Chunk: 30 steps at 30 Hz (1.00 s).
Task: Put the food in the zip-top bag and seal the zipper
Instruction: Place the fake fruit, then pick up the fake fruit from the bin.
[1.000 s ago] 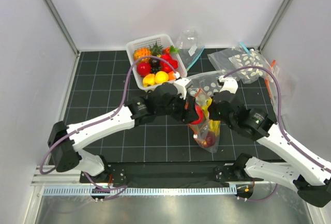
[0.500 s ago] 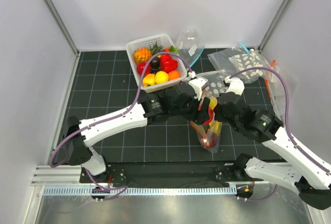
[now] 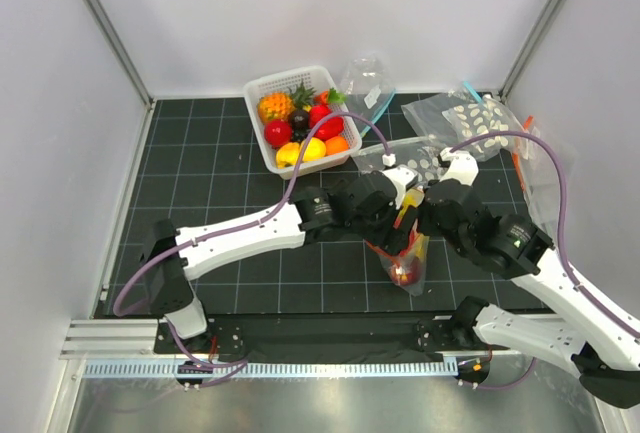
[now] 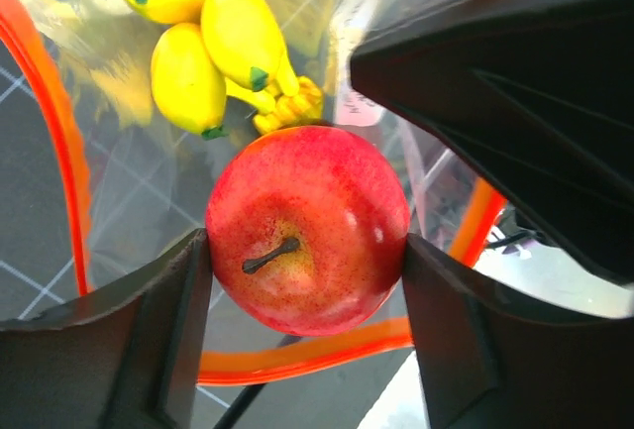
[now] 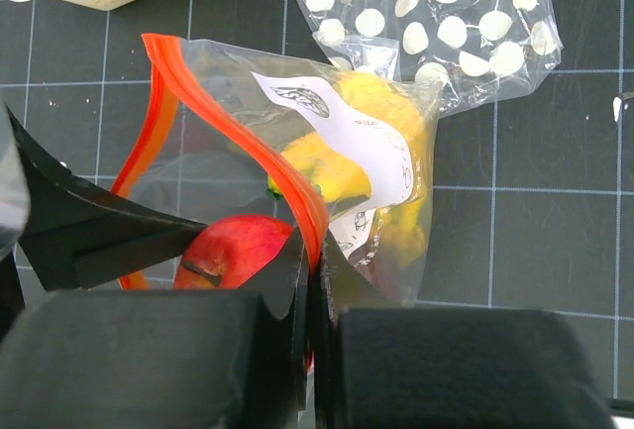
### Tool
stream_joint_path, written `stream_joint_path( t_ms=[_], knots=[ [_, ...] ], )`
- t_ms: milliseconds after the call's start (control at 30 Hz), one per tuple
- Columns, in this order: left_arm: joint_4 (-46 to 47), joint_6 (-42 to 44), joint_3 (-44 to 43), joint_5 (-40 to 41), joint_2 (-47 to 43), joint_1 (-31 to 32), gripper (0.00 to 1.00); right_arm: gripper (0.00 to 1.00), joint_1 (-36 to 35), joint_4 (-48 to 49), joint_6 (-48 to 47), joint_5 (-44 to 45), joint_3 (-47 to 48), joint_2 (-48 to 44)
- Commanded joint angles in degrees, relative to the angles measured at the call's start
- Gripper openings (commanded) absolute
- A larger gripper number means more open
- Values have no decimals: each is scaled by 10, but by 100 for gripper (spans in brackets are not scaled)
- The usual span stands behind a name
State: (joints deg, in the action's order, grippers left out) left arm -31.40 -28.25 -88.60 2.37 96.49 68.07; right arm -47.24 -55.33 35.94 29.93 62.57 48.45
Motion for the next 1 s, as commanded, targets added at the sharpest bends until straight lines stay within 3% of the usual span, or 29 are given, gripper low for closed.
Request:
stream_joint_path(
  t_ms=[0, 267, 500, 967],
  knots=[
    [-16, 11, -30, 26, -3, 3, 75, 1, 0, 21, 5, 18, 14, -10],
    [-43, 28, -55, 54, -24, 2, 97, 1, 1, 19, 5, 15, 14, -12],
    [-64, 38, -69, 71, -32, 1, 98, 1, 0, 14, 6, 16, 12, -20],
    [-120, 51, -39, 142, -136, -35, 100, 1, 0, 12, 9, 16, -2, -34]
  ],
)
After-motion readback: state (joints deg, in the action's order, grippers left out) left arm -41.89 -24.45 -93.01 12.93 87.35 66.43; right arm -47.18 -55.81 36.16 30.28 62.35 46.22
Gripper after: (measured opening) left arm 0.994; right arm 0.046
